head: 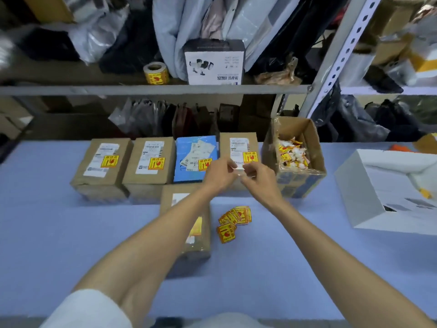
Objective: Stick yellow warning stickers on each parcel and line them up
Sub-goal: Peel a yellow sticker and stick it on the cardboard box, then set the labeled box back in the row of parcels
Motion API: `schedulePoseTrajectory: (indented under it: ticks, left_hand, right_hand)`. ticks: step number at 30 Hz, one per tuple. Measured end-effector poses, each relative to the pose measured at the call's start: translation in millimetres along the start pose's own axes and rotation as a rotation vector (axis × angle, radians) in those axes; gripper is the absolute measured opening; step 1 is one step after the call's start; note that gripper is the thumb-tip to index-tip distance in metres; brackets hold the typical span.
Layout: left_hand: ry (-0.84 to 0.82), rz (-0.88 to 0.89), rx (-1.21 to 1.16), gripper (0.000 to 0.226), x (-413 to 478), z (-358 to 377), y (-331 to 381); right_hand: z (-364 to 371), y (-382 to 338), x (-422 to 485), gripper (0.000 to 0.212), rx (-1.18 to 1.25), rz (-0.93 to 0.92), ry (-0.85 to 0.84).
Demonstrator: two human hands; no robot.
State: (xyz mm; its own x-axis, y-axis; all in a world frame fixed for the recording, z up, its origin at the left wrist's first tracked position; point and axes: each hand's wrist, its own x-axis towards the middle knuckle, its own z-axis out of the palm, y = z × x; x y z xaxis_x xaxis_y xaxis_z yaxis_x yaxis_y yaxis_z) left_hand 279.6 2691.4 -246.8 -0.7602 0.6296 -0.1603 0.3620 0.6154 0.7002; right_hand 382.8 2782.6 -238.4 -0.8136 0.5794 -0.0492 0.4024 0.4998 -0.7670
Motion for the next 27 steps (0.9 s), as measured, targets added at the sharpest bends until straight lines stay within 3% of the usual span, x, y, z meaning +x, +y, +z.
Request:
schedulePoseTrajectory:
  ticks: [3, 5, 7, 10, 13, 18, 23, 27]
  left_hand:
    - [0.138, -0.072, -0.008, 0.029, -39.5, -12.2, -49.9]
    - [0.25, -0.106, 0.08, 0.04, -62.5, -17.0, -80.2]
    - [0.301, -0.248, 0.181, 0.054, -84.2, -18.4, -106.7]
    - [0.18, -0.448, -0.01, 0.066, -108.3, -18.8, -139.9]
    - [0.093, -0.419, -0.304, 0.062, -125.8, -30.0, -162.6]
    - [0.044, -0.366, -0.489, 0.064, -167.1, -62.8, -183.7]
    - [0.117, -0.405, -0.515, 0.067, -216.5, -111.6, -233.2]
    - [0.18, -0.442, -0.534, 0.072, -253.9, -167.2, -282.4]
  right_hand:
    - [44.2, -6.3, -22.6, 0.024, -0.012, 0.02, -0.183]
    - [67.5, -6.8, -39.1, 0.036, -0.024, 0.053, -0.243]
    - [86.3, -5.3, -55.9, 0.057, 0.006, 0.124, -0.283]
    - [107.3, -6.2, -79.1, 0.071, 0.075, 0.15, -0.331]
    - [120.4, -6.9, -92.0, 0.072, 0.185, 0.151, -0.319]
    - [148.4, -30.8, -119.6, 0.083, 0.309, 0.238, -0.357]
    - [206.9, -81.1, -153.9, 0.057, 0.323, 0.182, -0.36]
    - [262.5, -133.0, -170.5, 0.055, 0.327, 0.134, -0.41]
